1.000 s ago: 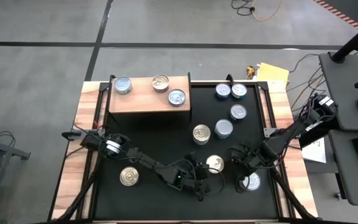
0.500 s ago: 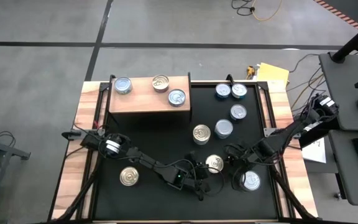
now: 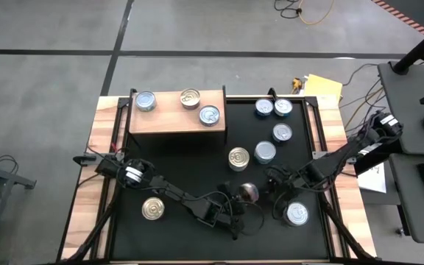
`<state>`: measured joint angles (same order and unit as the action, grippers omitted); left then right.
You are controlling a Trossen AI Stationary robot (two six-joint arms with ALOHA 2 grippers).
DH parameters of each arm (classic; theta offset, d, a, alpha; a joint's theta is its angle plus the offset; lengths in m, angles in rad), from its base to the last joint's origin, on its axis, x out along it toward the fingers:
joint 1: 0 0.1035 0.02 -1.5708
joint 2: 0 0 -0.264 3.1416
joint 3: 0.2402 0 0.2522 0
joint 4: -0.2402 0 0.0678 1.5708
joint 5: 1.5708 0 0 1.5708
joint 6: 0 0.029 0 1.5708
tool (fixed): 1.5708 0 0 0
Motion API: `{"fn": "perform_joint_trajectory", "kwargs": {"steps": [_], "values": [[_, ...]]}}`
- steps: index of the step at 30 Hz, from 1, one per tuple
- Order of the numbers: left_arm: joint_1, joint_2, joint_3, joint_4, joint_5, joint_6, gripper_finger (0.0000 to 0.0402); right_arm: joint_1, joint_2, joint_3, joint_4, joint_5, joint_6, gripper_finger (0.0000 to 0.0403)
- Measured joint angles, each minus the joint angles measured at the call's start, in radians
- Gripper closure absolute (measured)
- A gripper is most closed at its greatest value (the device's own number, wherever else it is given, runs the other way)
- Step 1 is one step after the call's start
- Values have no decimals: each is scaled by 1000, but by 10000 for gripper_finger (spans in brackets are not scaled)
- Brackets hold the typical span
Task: Stack canned seafood by type on shelf
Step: Stack the blue/pink tuna can on top of the other blue/pink tuna can on the shelf
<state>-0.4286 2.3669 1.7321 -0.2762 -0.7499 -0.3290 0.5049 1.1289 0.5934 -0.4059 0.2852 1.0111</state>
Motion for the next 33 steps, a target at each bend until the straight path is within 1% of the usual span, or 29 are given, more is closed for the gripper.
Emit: {"fn": "perform_joint_trajectory", "kwargs": {"steps": [5, 8, 11, 13, 18, 24, 28, 33], "values": [[2, 0, 0, 3, 9, 6, 401, 0, -56, 0, 9, 4, 9, 137], [3, 0, 0, 5, 8, 6, 401, 7, -63, 0, 72, 9, 0, 122], [5, 0, 0, 6, 7, 4, 401, 21, -21, 3, 151, 8, -72, 106], [5, 0, 0, 11, 7, -4, 401, 28, 15, 11, 166, 9, -118, 96], [5, 0, 1, 13, 4, -23, 401, 27, 105, 29, 206, 56, -137, 74], [8, 0, 1, 24, 1, -23, 401, 27, 198, 78, 225, 75, -143, 53], [8, -1, 1, 32, 0, -21, 401, 27, 248, 115, 222, 86, -148, 49], [8, -1, 1, 40, 0, -21, 401, 27, 299, 139, 221, 128, -151, 58]]}}
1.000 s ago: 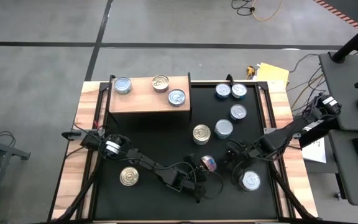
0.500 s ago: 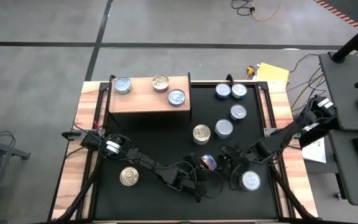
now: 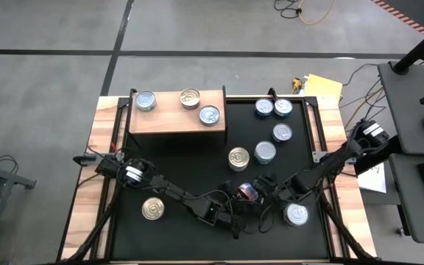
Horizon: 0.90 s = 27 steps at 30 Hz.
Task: Stack canned seafood by type on shelf
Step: Stack the blue/pink tuna can on top of the other blue/pink tuna can on the shelf
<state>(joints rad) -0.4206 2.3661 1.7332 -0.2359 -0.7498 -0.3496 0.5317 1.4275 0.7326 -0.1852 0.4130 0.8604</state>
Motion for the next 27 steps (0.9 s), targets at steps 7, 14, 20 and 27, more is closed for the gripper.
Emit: {"fn": "perform_joint_trajectory", "kwargs": {"steps": [7, 14, 20, 27], "values": [[-2, -7, 0, -3, 0, 1, 401, -2, 27, 0, -2, 37, 14, 122], [-27, -60, 0, -8, 53, 120, 401, -2, 14, 0, -25, 56, -6, 214], [-39, -165, 0, -94, 168, 270, 402, -2, 1, 0, -25, 24, -47, 214], [-39, -309, -19, -265, 166, 339, 402, 4, -23, -19, 18, 4, -94, 214]]}}
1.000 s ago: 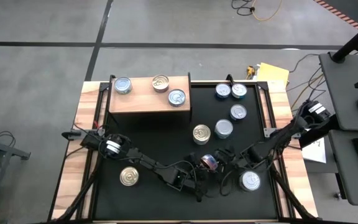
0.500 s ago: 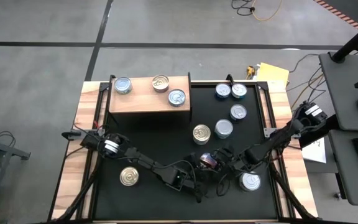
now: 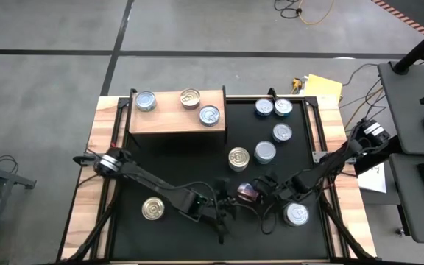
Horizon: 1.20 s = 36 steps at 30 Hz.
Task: Stack canned seafood by type on shelf
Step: Stack the blue/pink tuna can on top of the other blue/pink tuna can on the shelf
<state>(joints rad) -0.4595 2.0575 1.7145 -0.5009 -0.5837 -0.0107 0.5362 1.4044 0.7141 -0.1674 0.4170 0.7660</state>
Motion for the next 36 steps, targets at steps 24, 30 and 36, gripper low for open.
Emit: {"fn": "perform_joint_trajectory", "kwargs": {"steps": [24, 30, 36], "values": [[9, -562, -742, 510, 0, 197, 401, -326, -3, -161, 823, -611, -57, 214], [10, -555, -711, 482, -126, 268, 401, -327, 19, -162, 816, -610, 53, 214], [-34, -551, -742, 477, -172, 447, 401, -323, 20, -162, 819, -607, 142, 214]]}}
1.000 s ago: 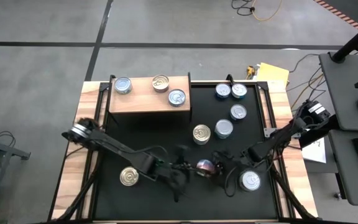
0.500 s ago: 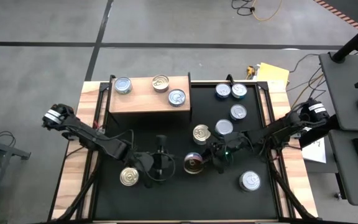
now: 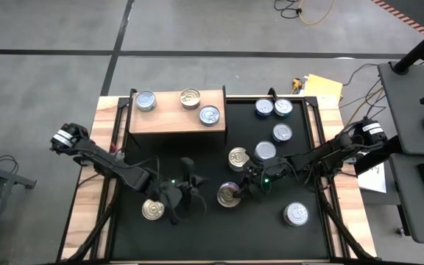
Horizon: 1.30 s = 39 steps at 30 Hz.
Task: Stack canned seafood by type on shelf
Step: Stack the blue/pink tuna can on top of the other blue/pink tuna can on the shelf
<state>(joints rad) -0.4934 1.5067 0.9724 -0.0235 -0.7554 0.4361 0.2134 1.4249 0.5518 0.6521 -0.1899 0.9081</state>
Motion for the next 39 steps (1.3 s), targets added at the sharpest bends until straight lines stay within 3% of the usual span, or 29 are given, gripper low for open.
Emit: {"fn": "perform_joint_trajectory", "kwargs": {"steps": [7, 15, 18, 26, 31, 35, 39], "values": [[-104, 5, -63, 13, -179, 110, 401, 25, 13, -1, 63, 28, 96, 214], [-151, 5, -43, 23, -204, 241, 387, 27, 226, -1, 550, 18, 349, 214], [-164, 5, -31, 22, -204, 284, 359, 26, 303, 0, 706, 14, 422, 214], [-198, 6, -23, 27, -204, 442, 237, 26, 384, 25, 870, 33, 472, 214], [-199, 6, -23, 91, -204, 546, 166, 26, 388, 75, 842, 24, 470, 214], [-199, 8, -23, 165, -201, 617, 139, 26, 387, 118, 837, 7, 461, 214], [-199, 11, -23, 193, -166, 680, 138, 26, 387, 162, 796, -2, 454, 214]]}}
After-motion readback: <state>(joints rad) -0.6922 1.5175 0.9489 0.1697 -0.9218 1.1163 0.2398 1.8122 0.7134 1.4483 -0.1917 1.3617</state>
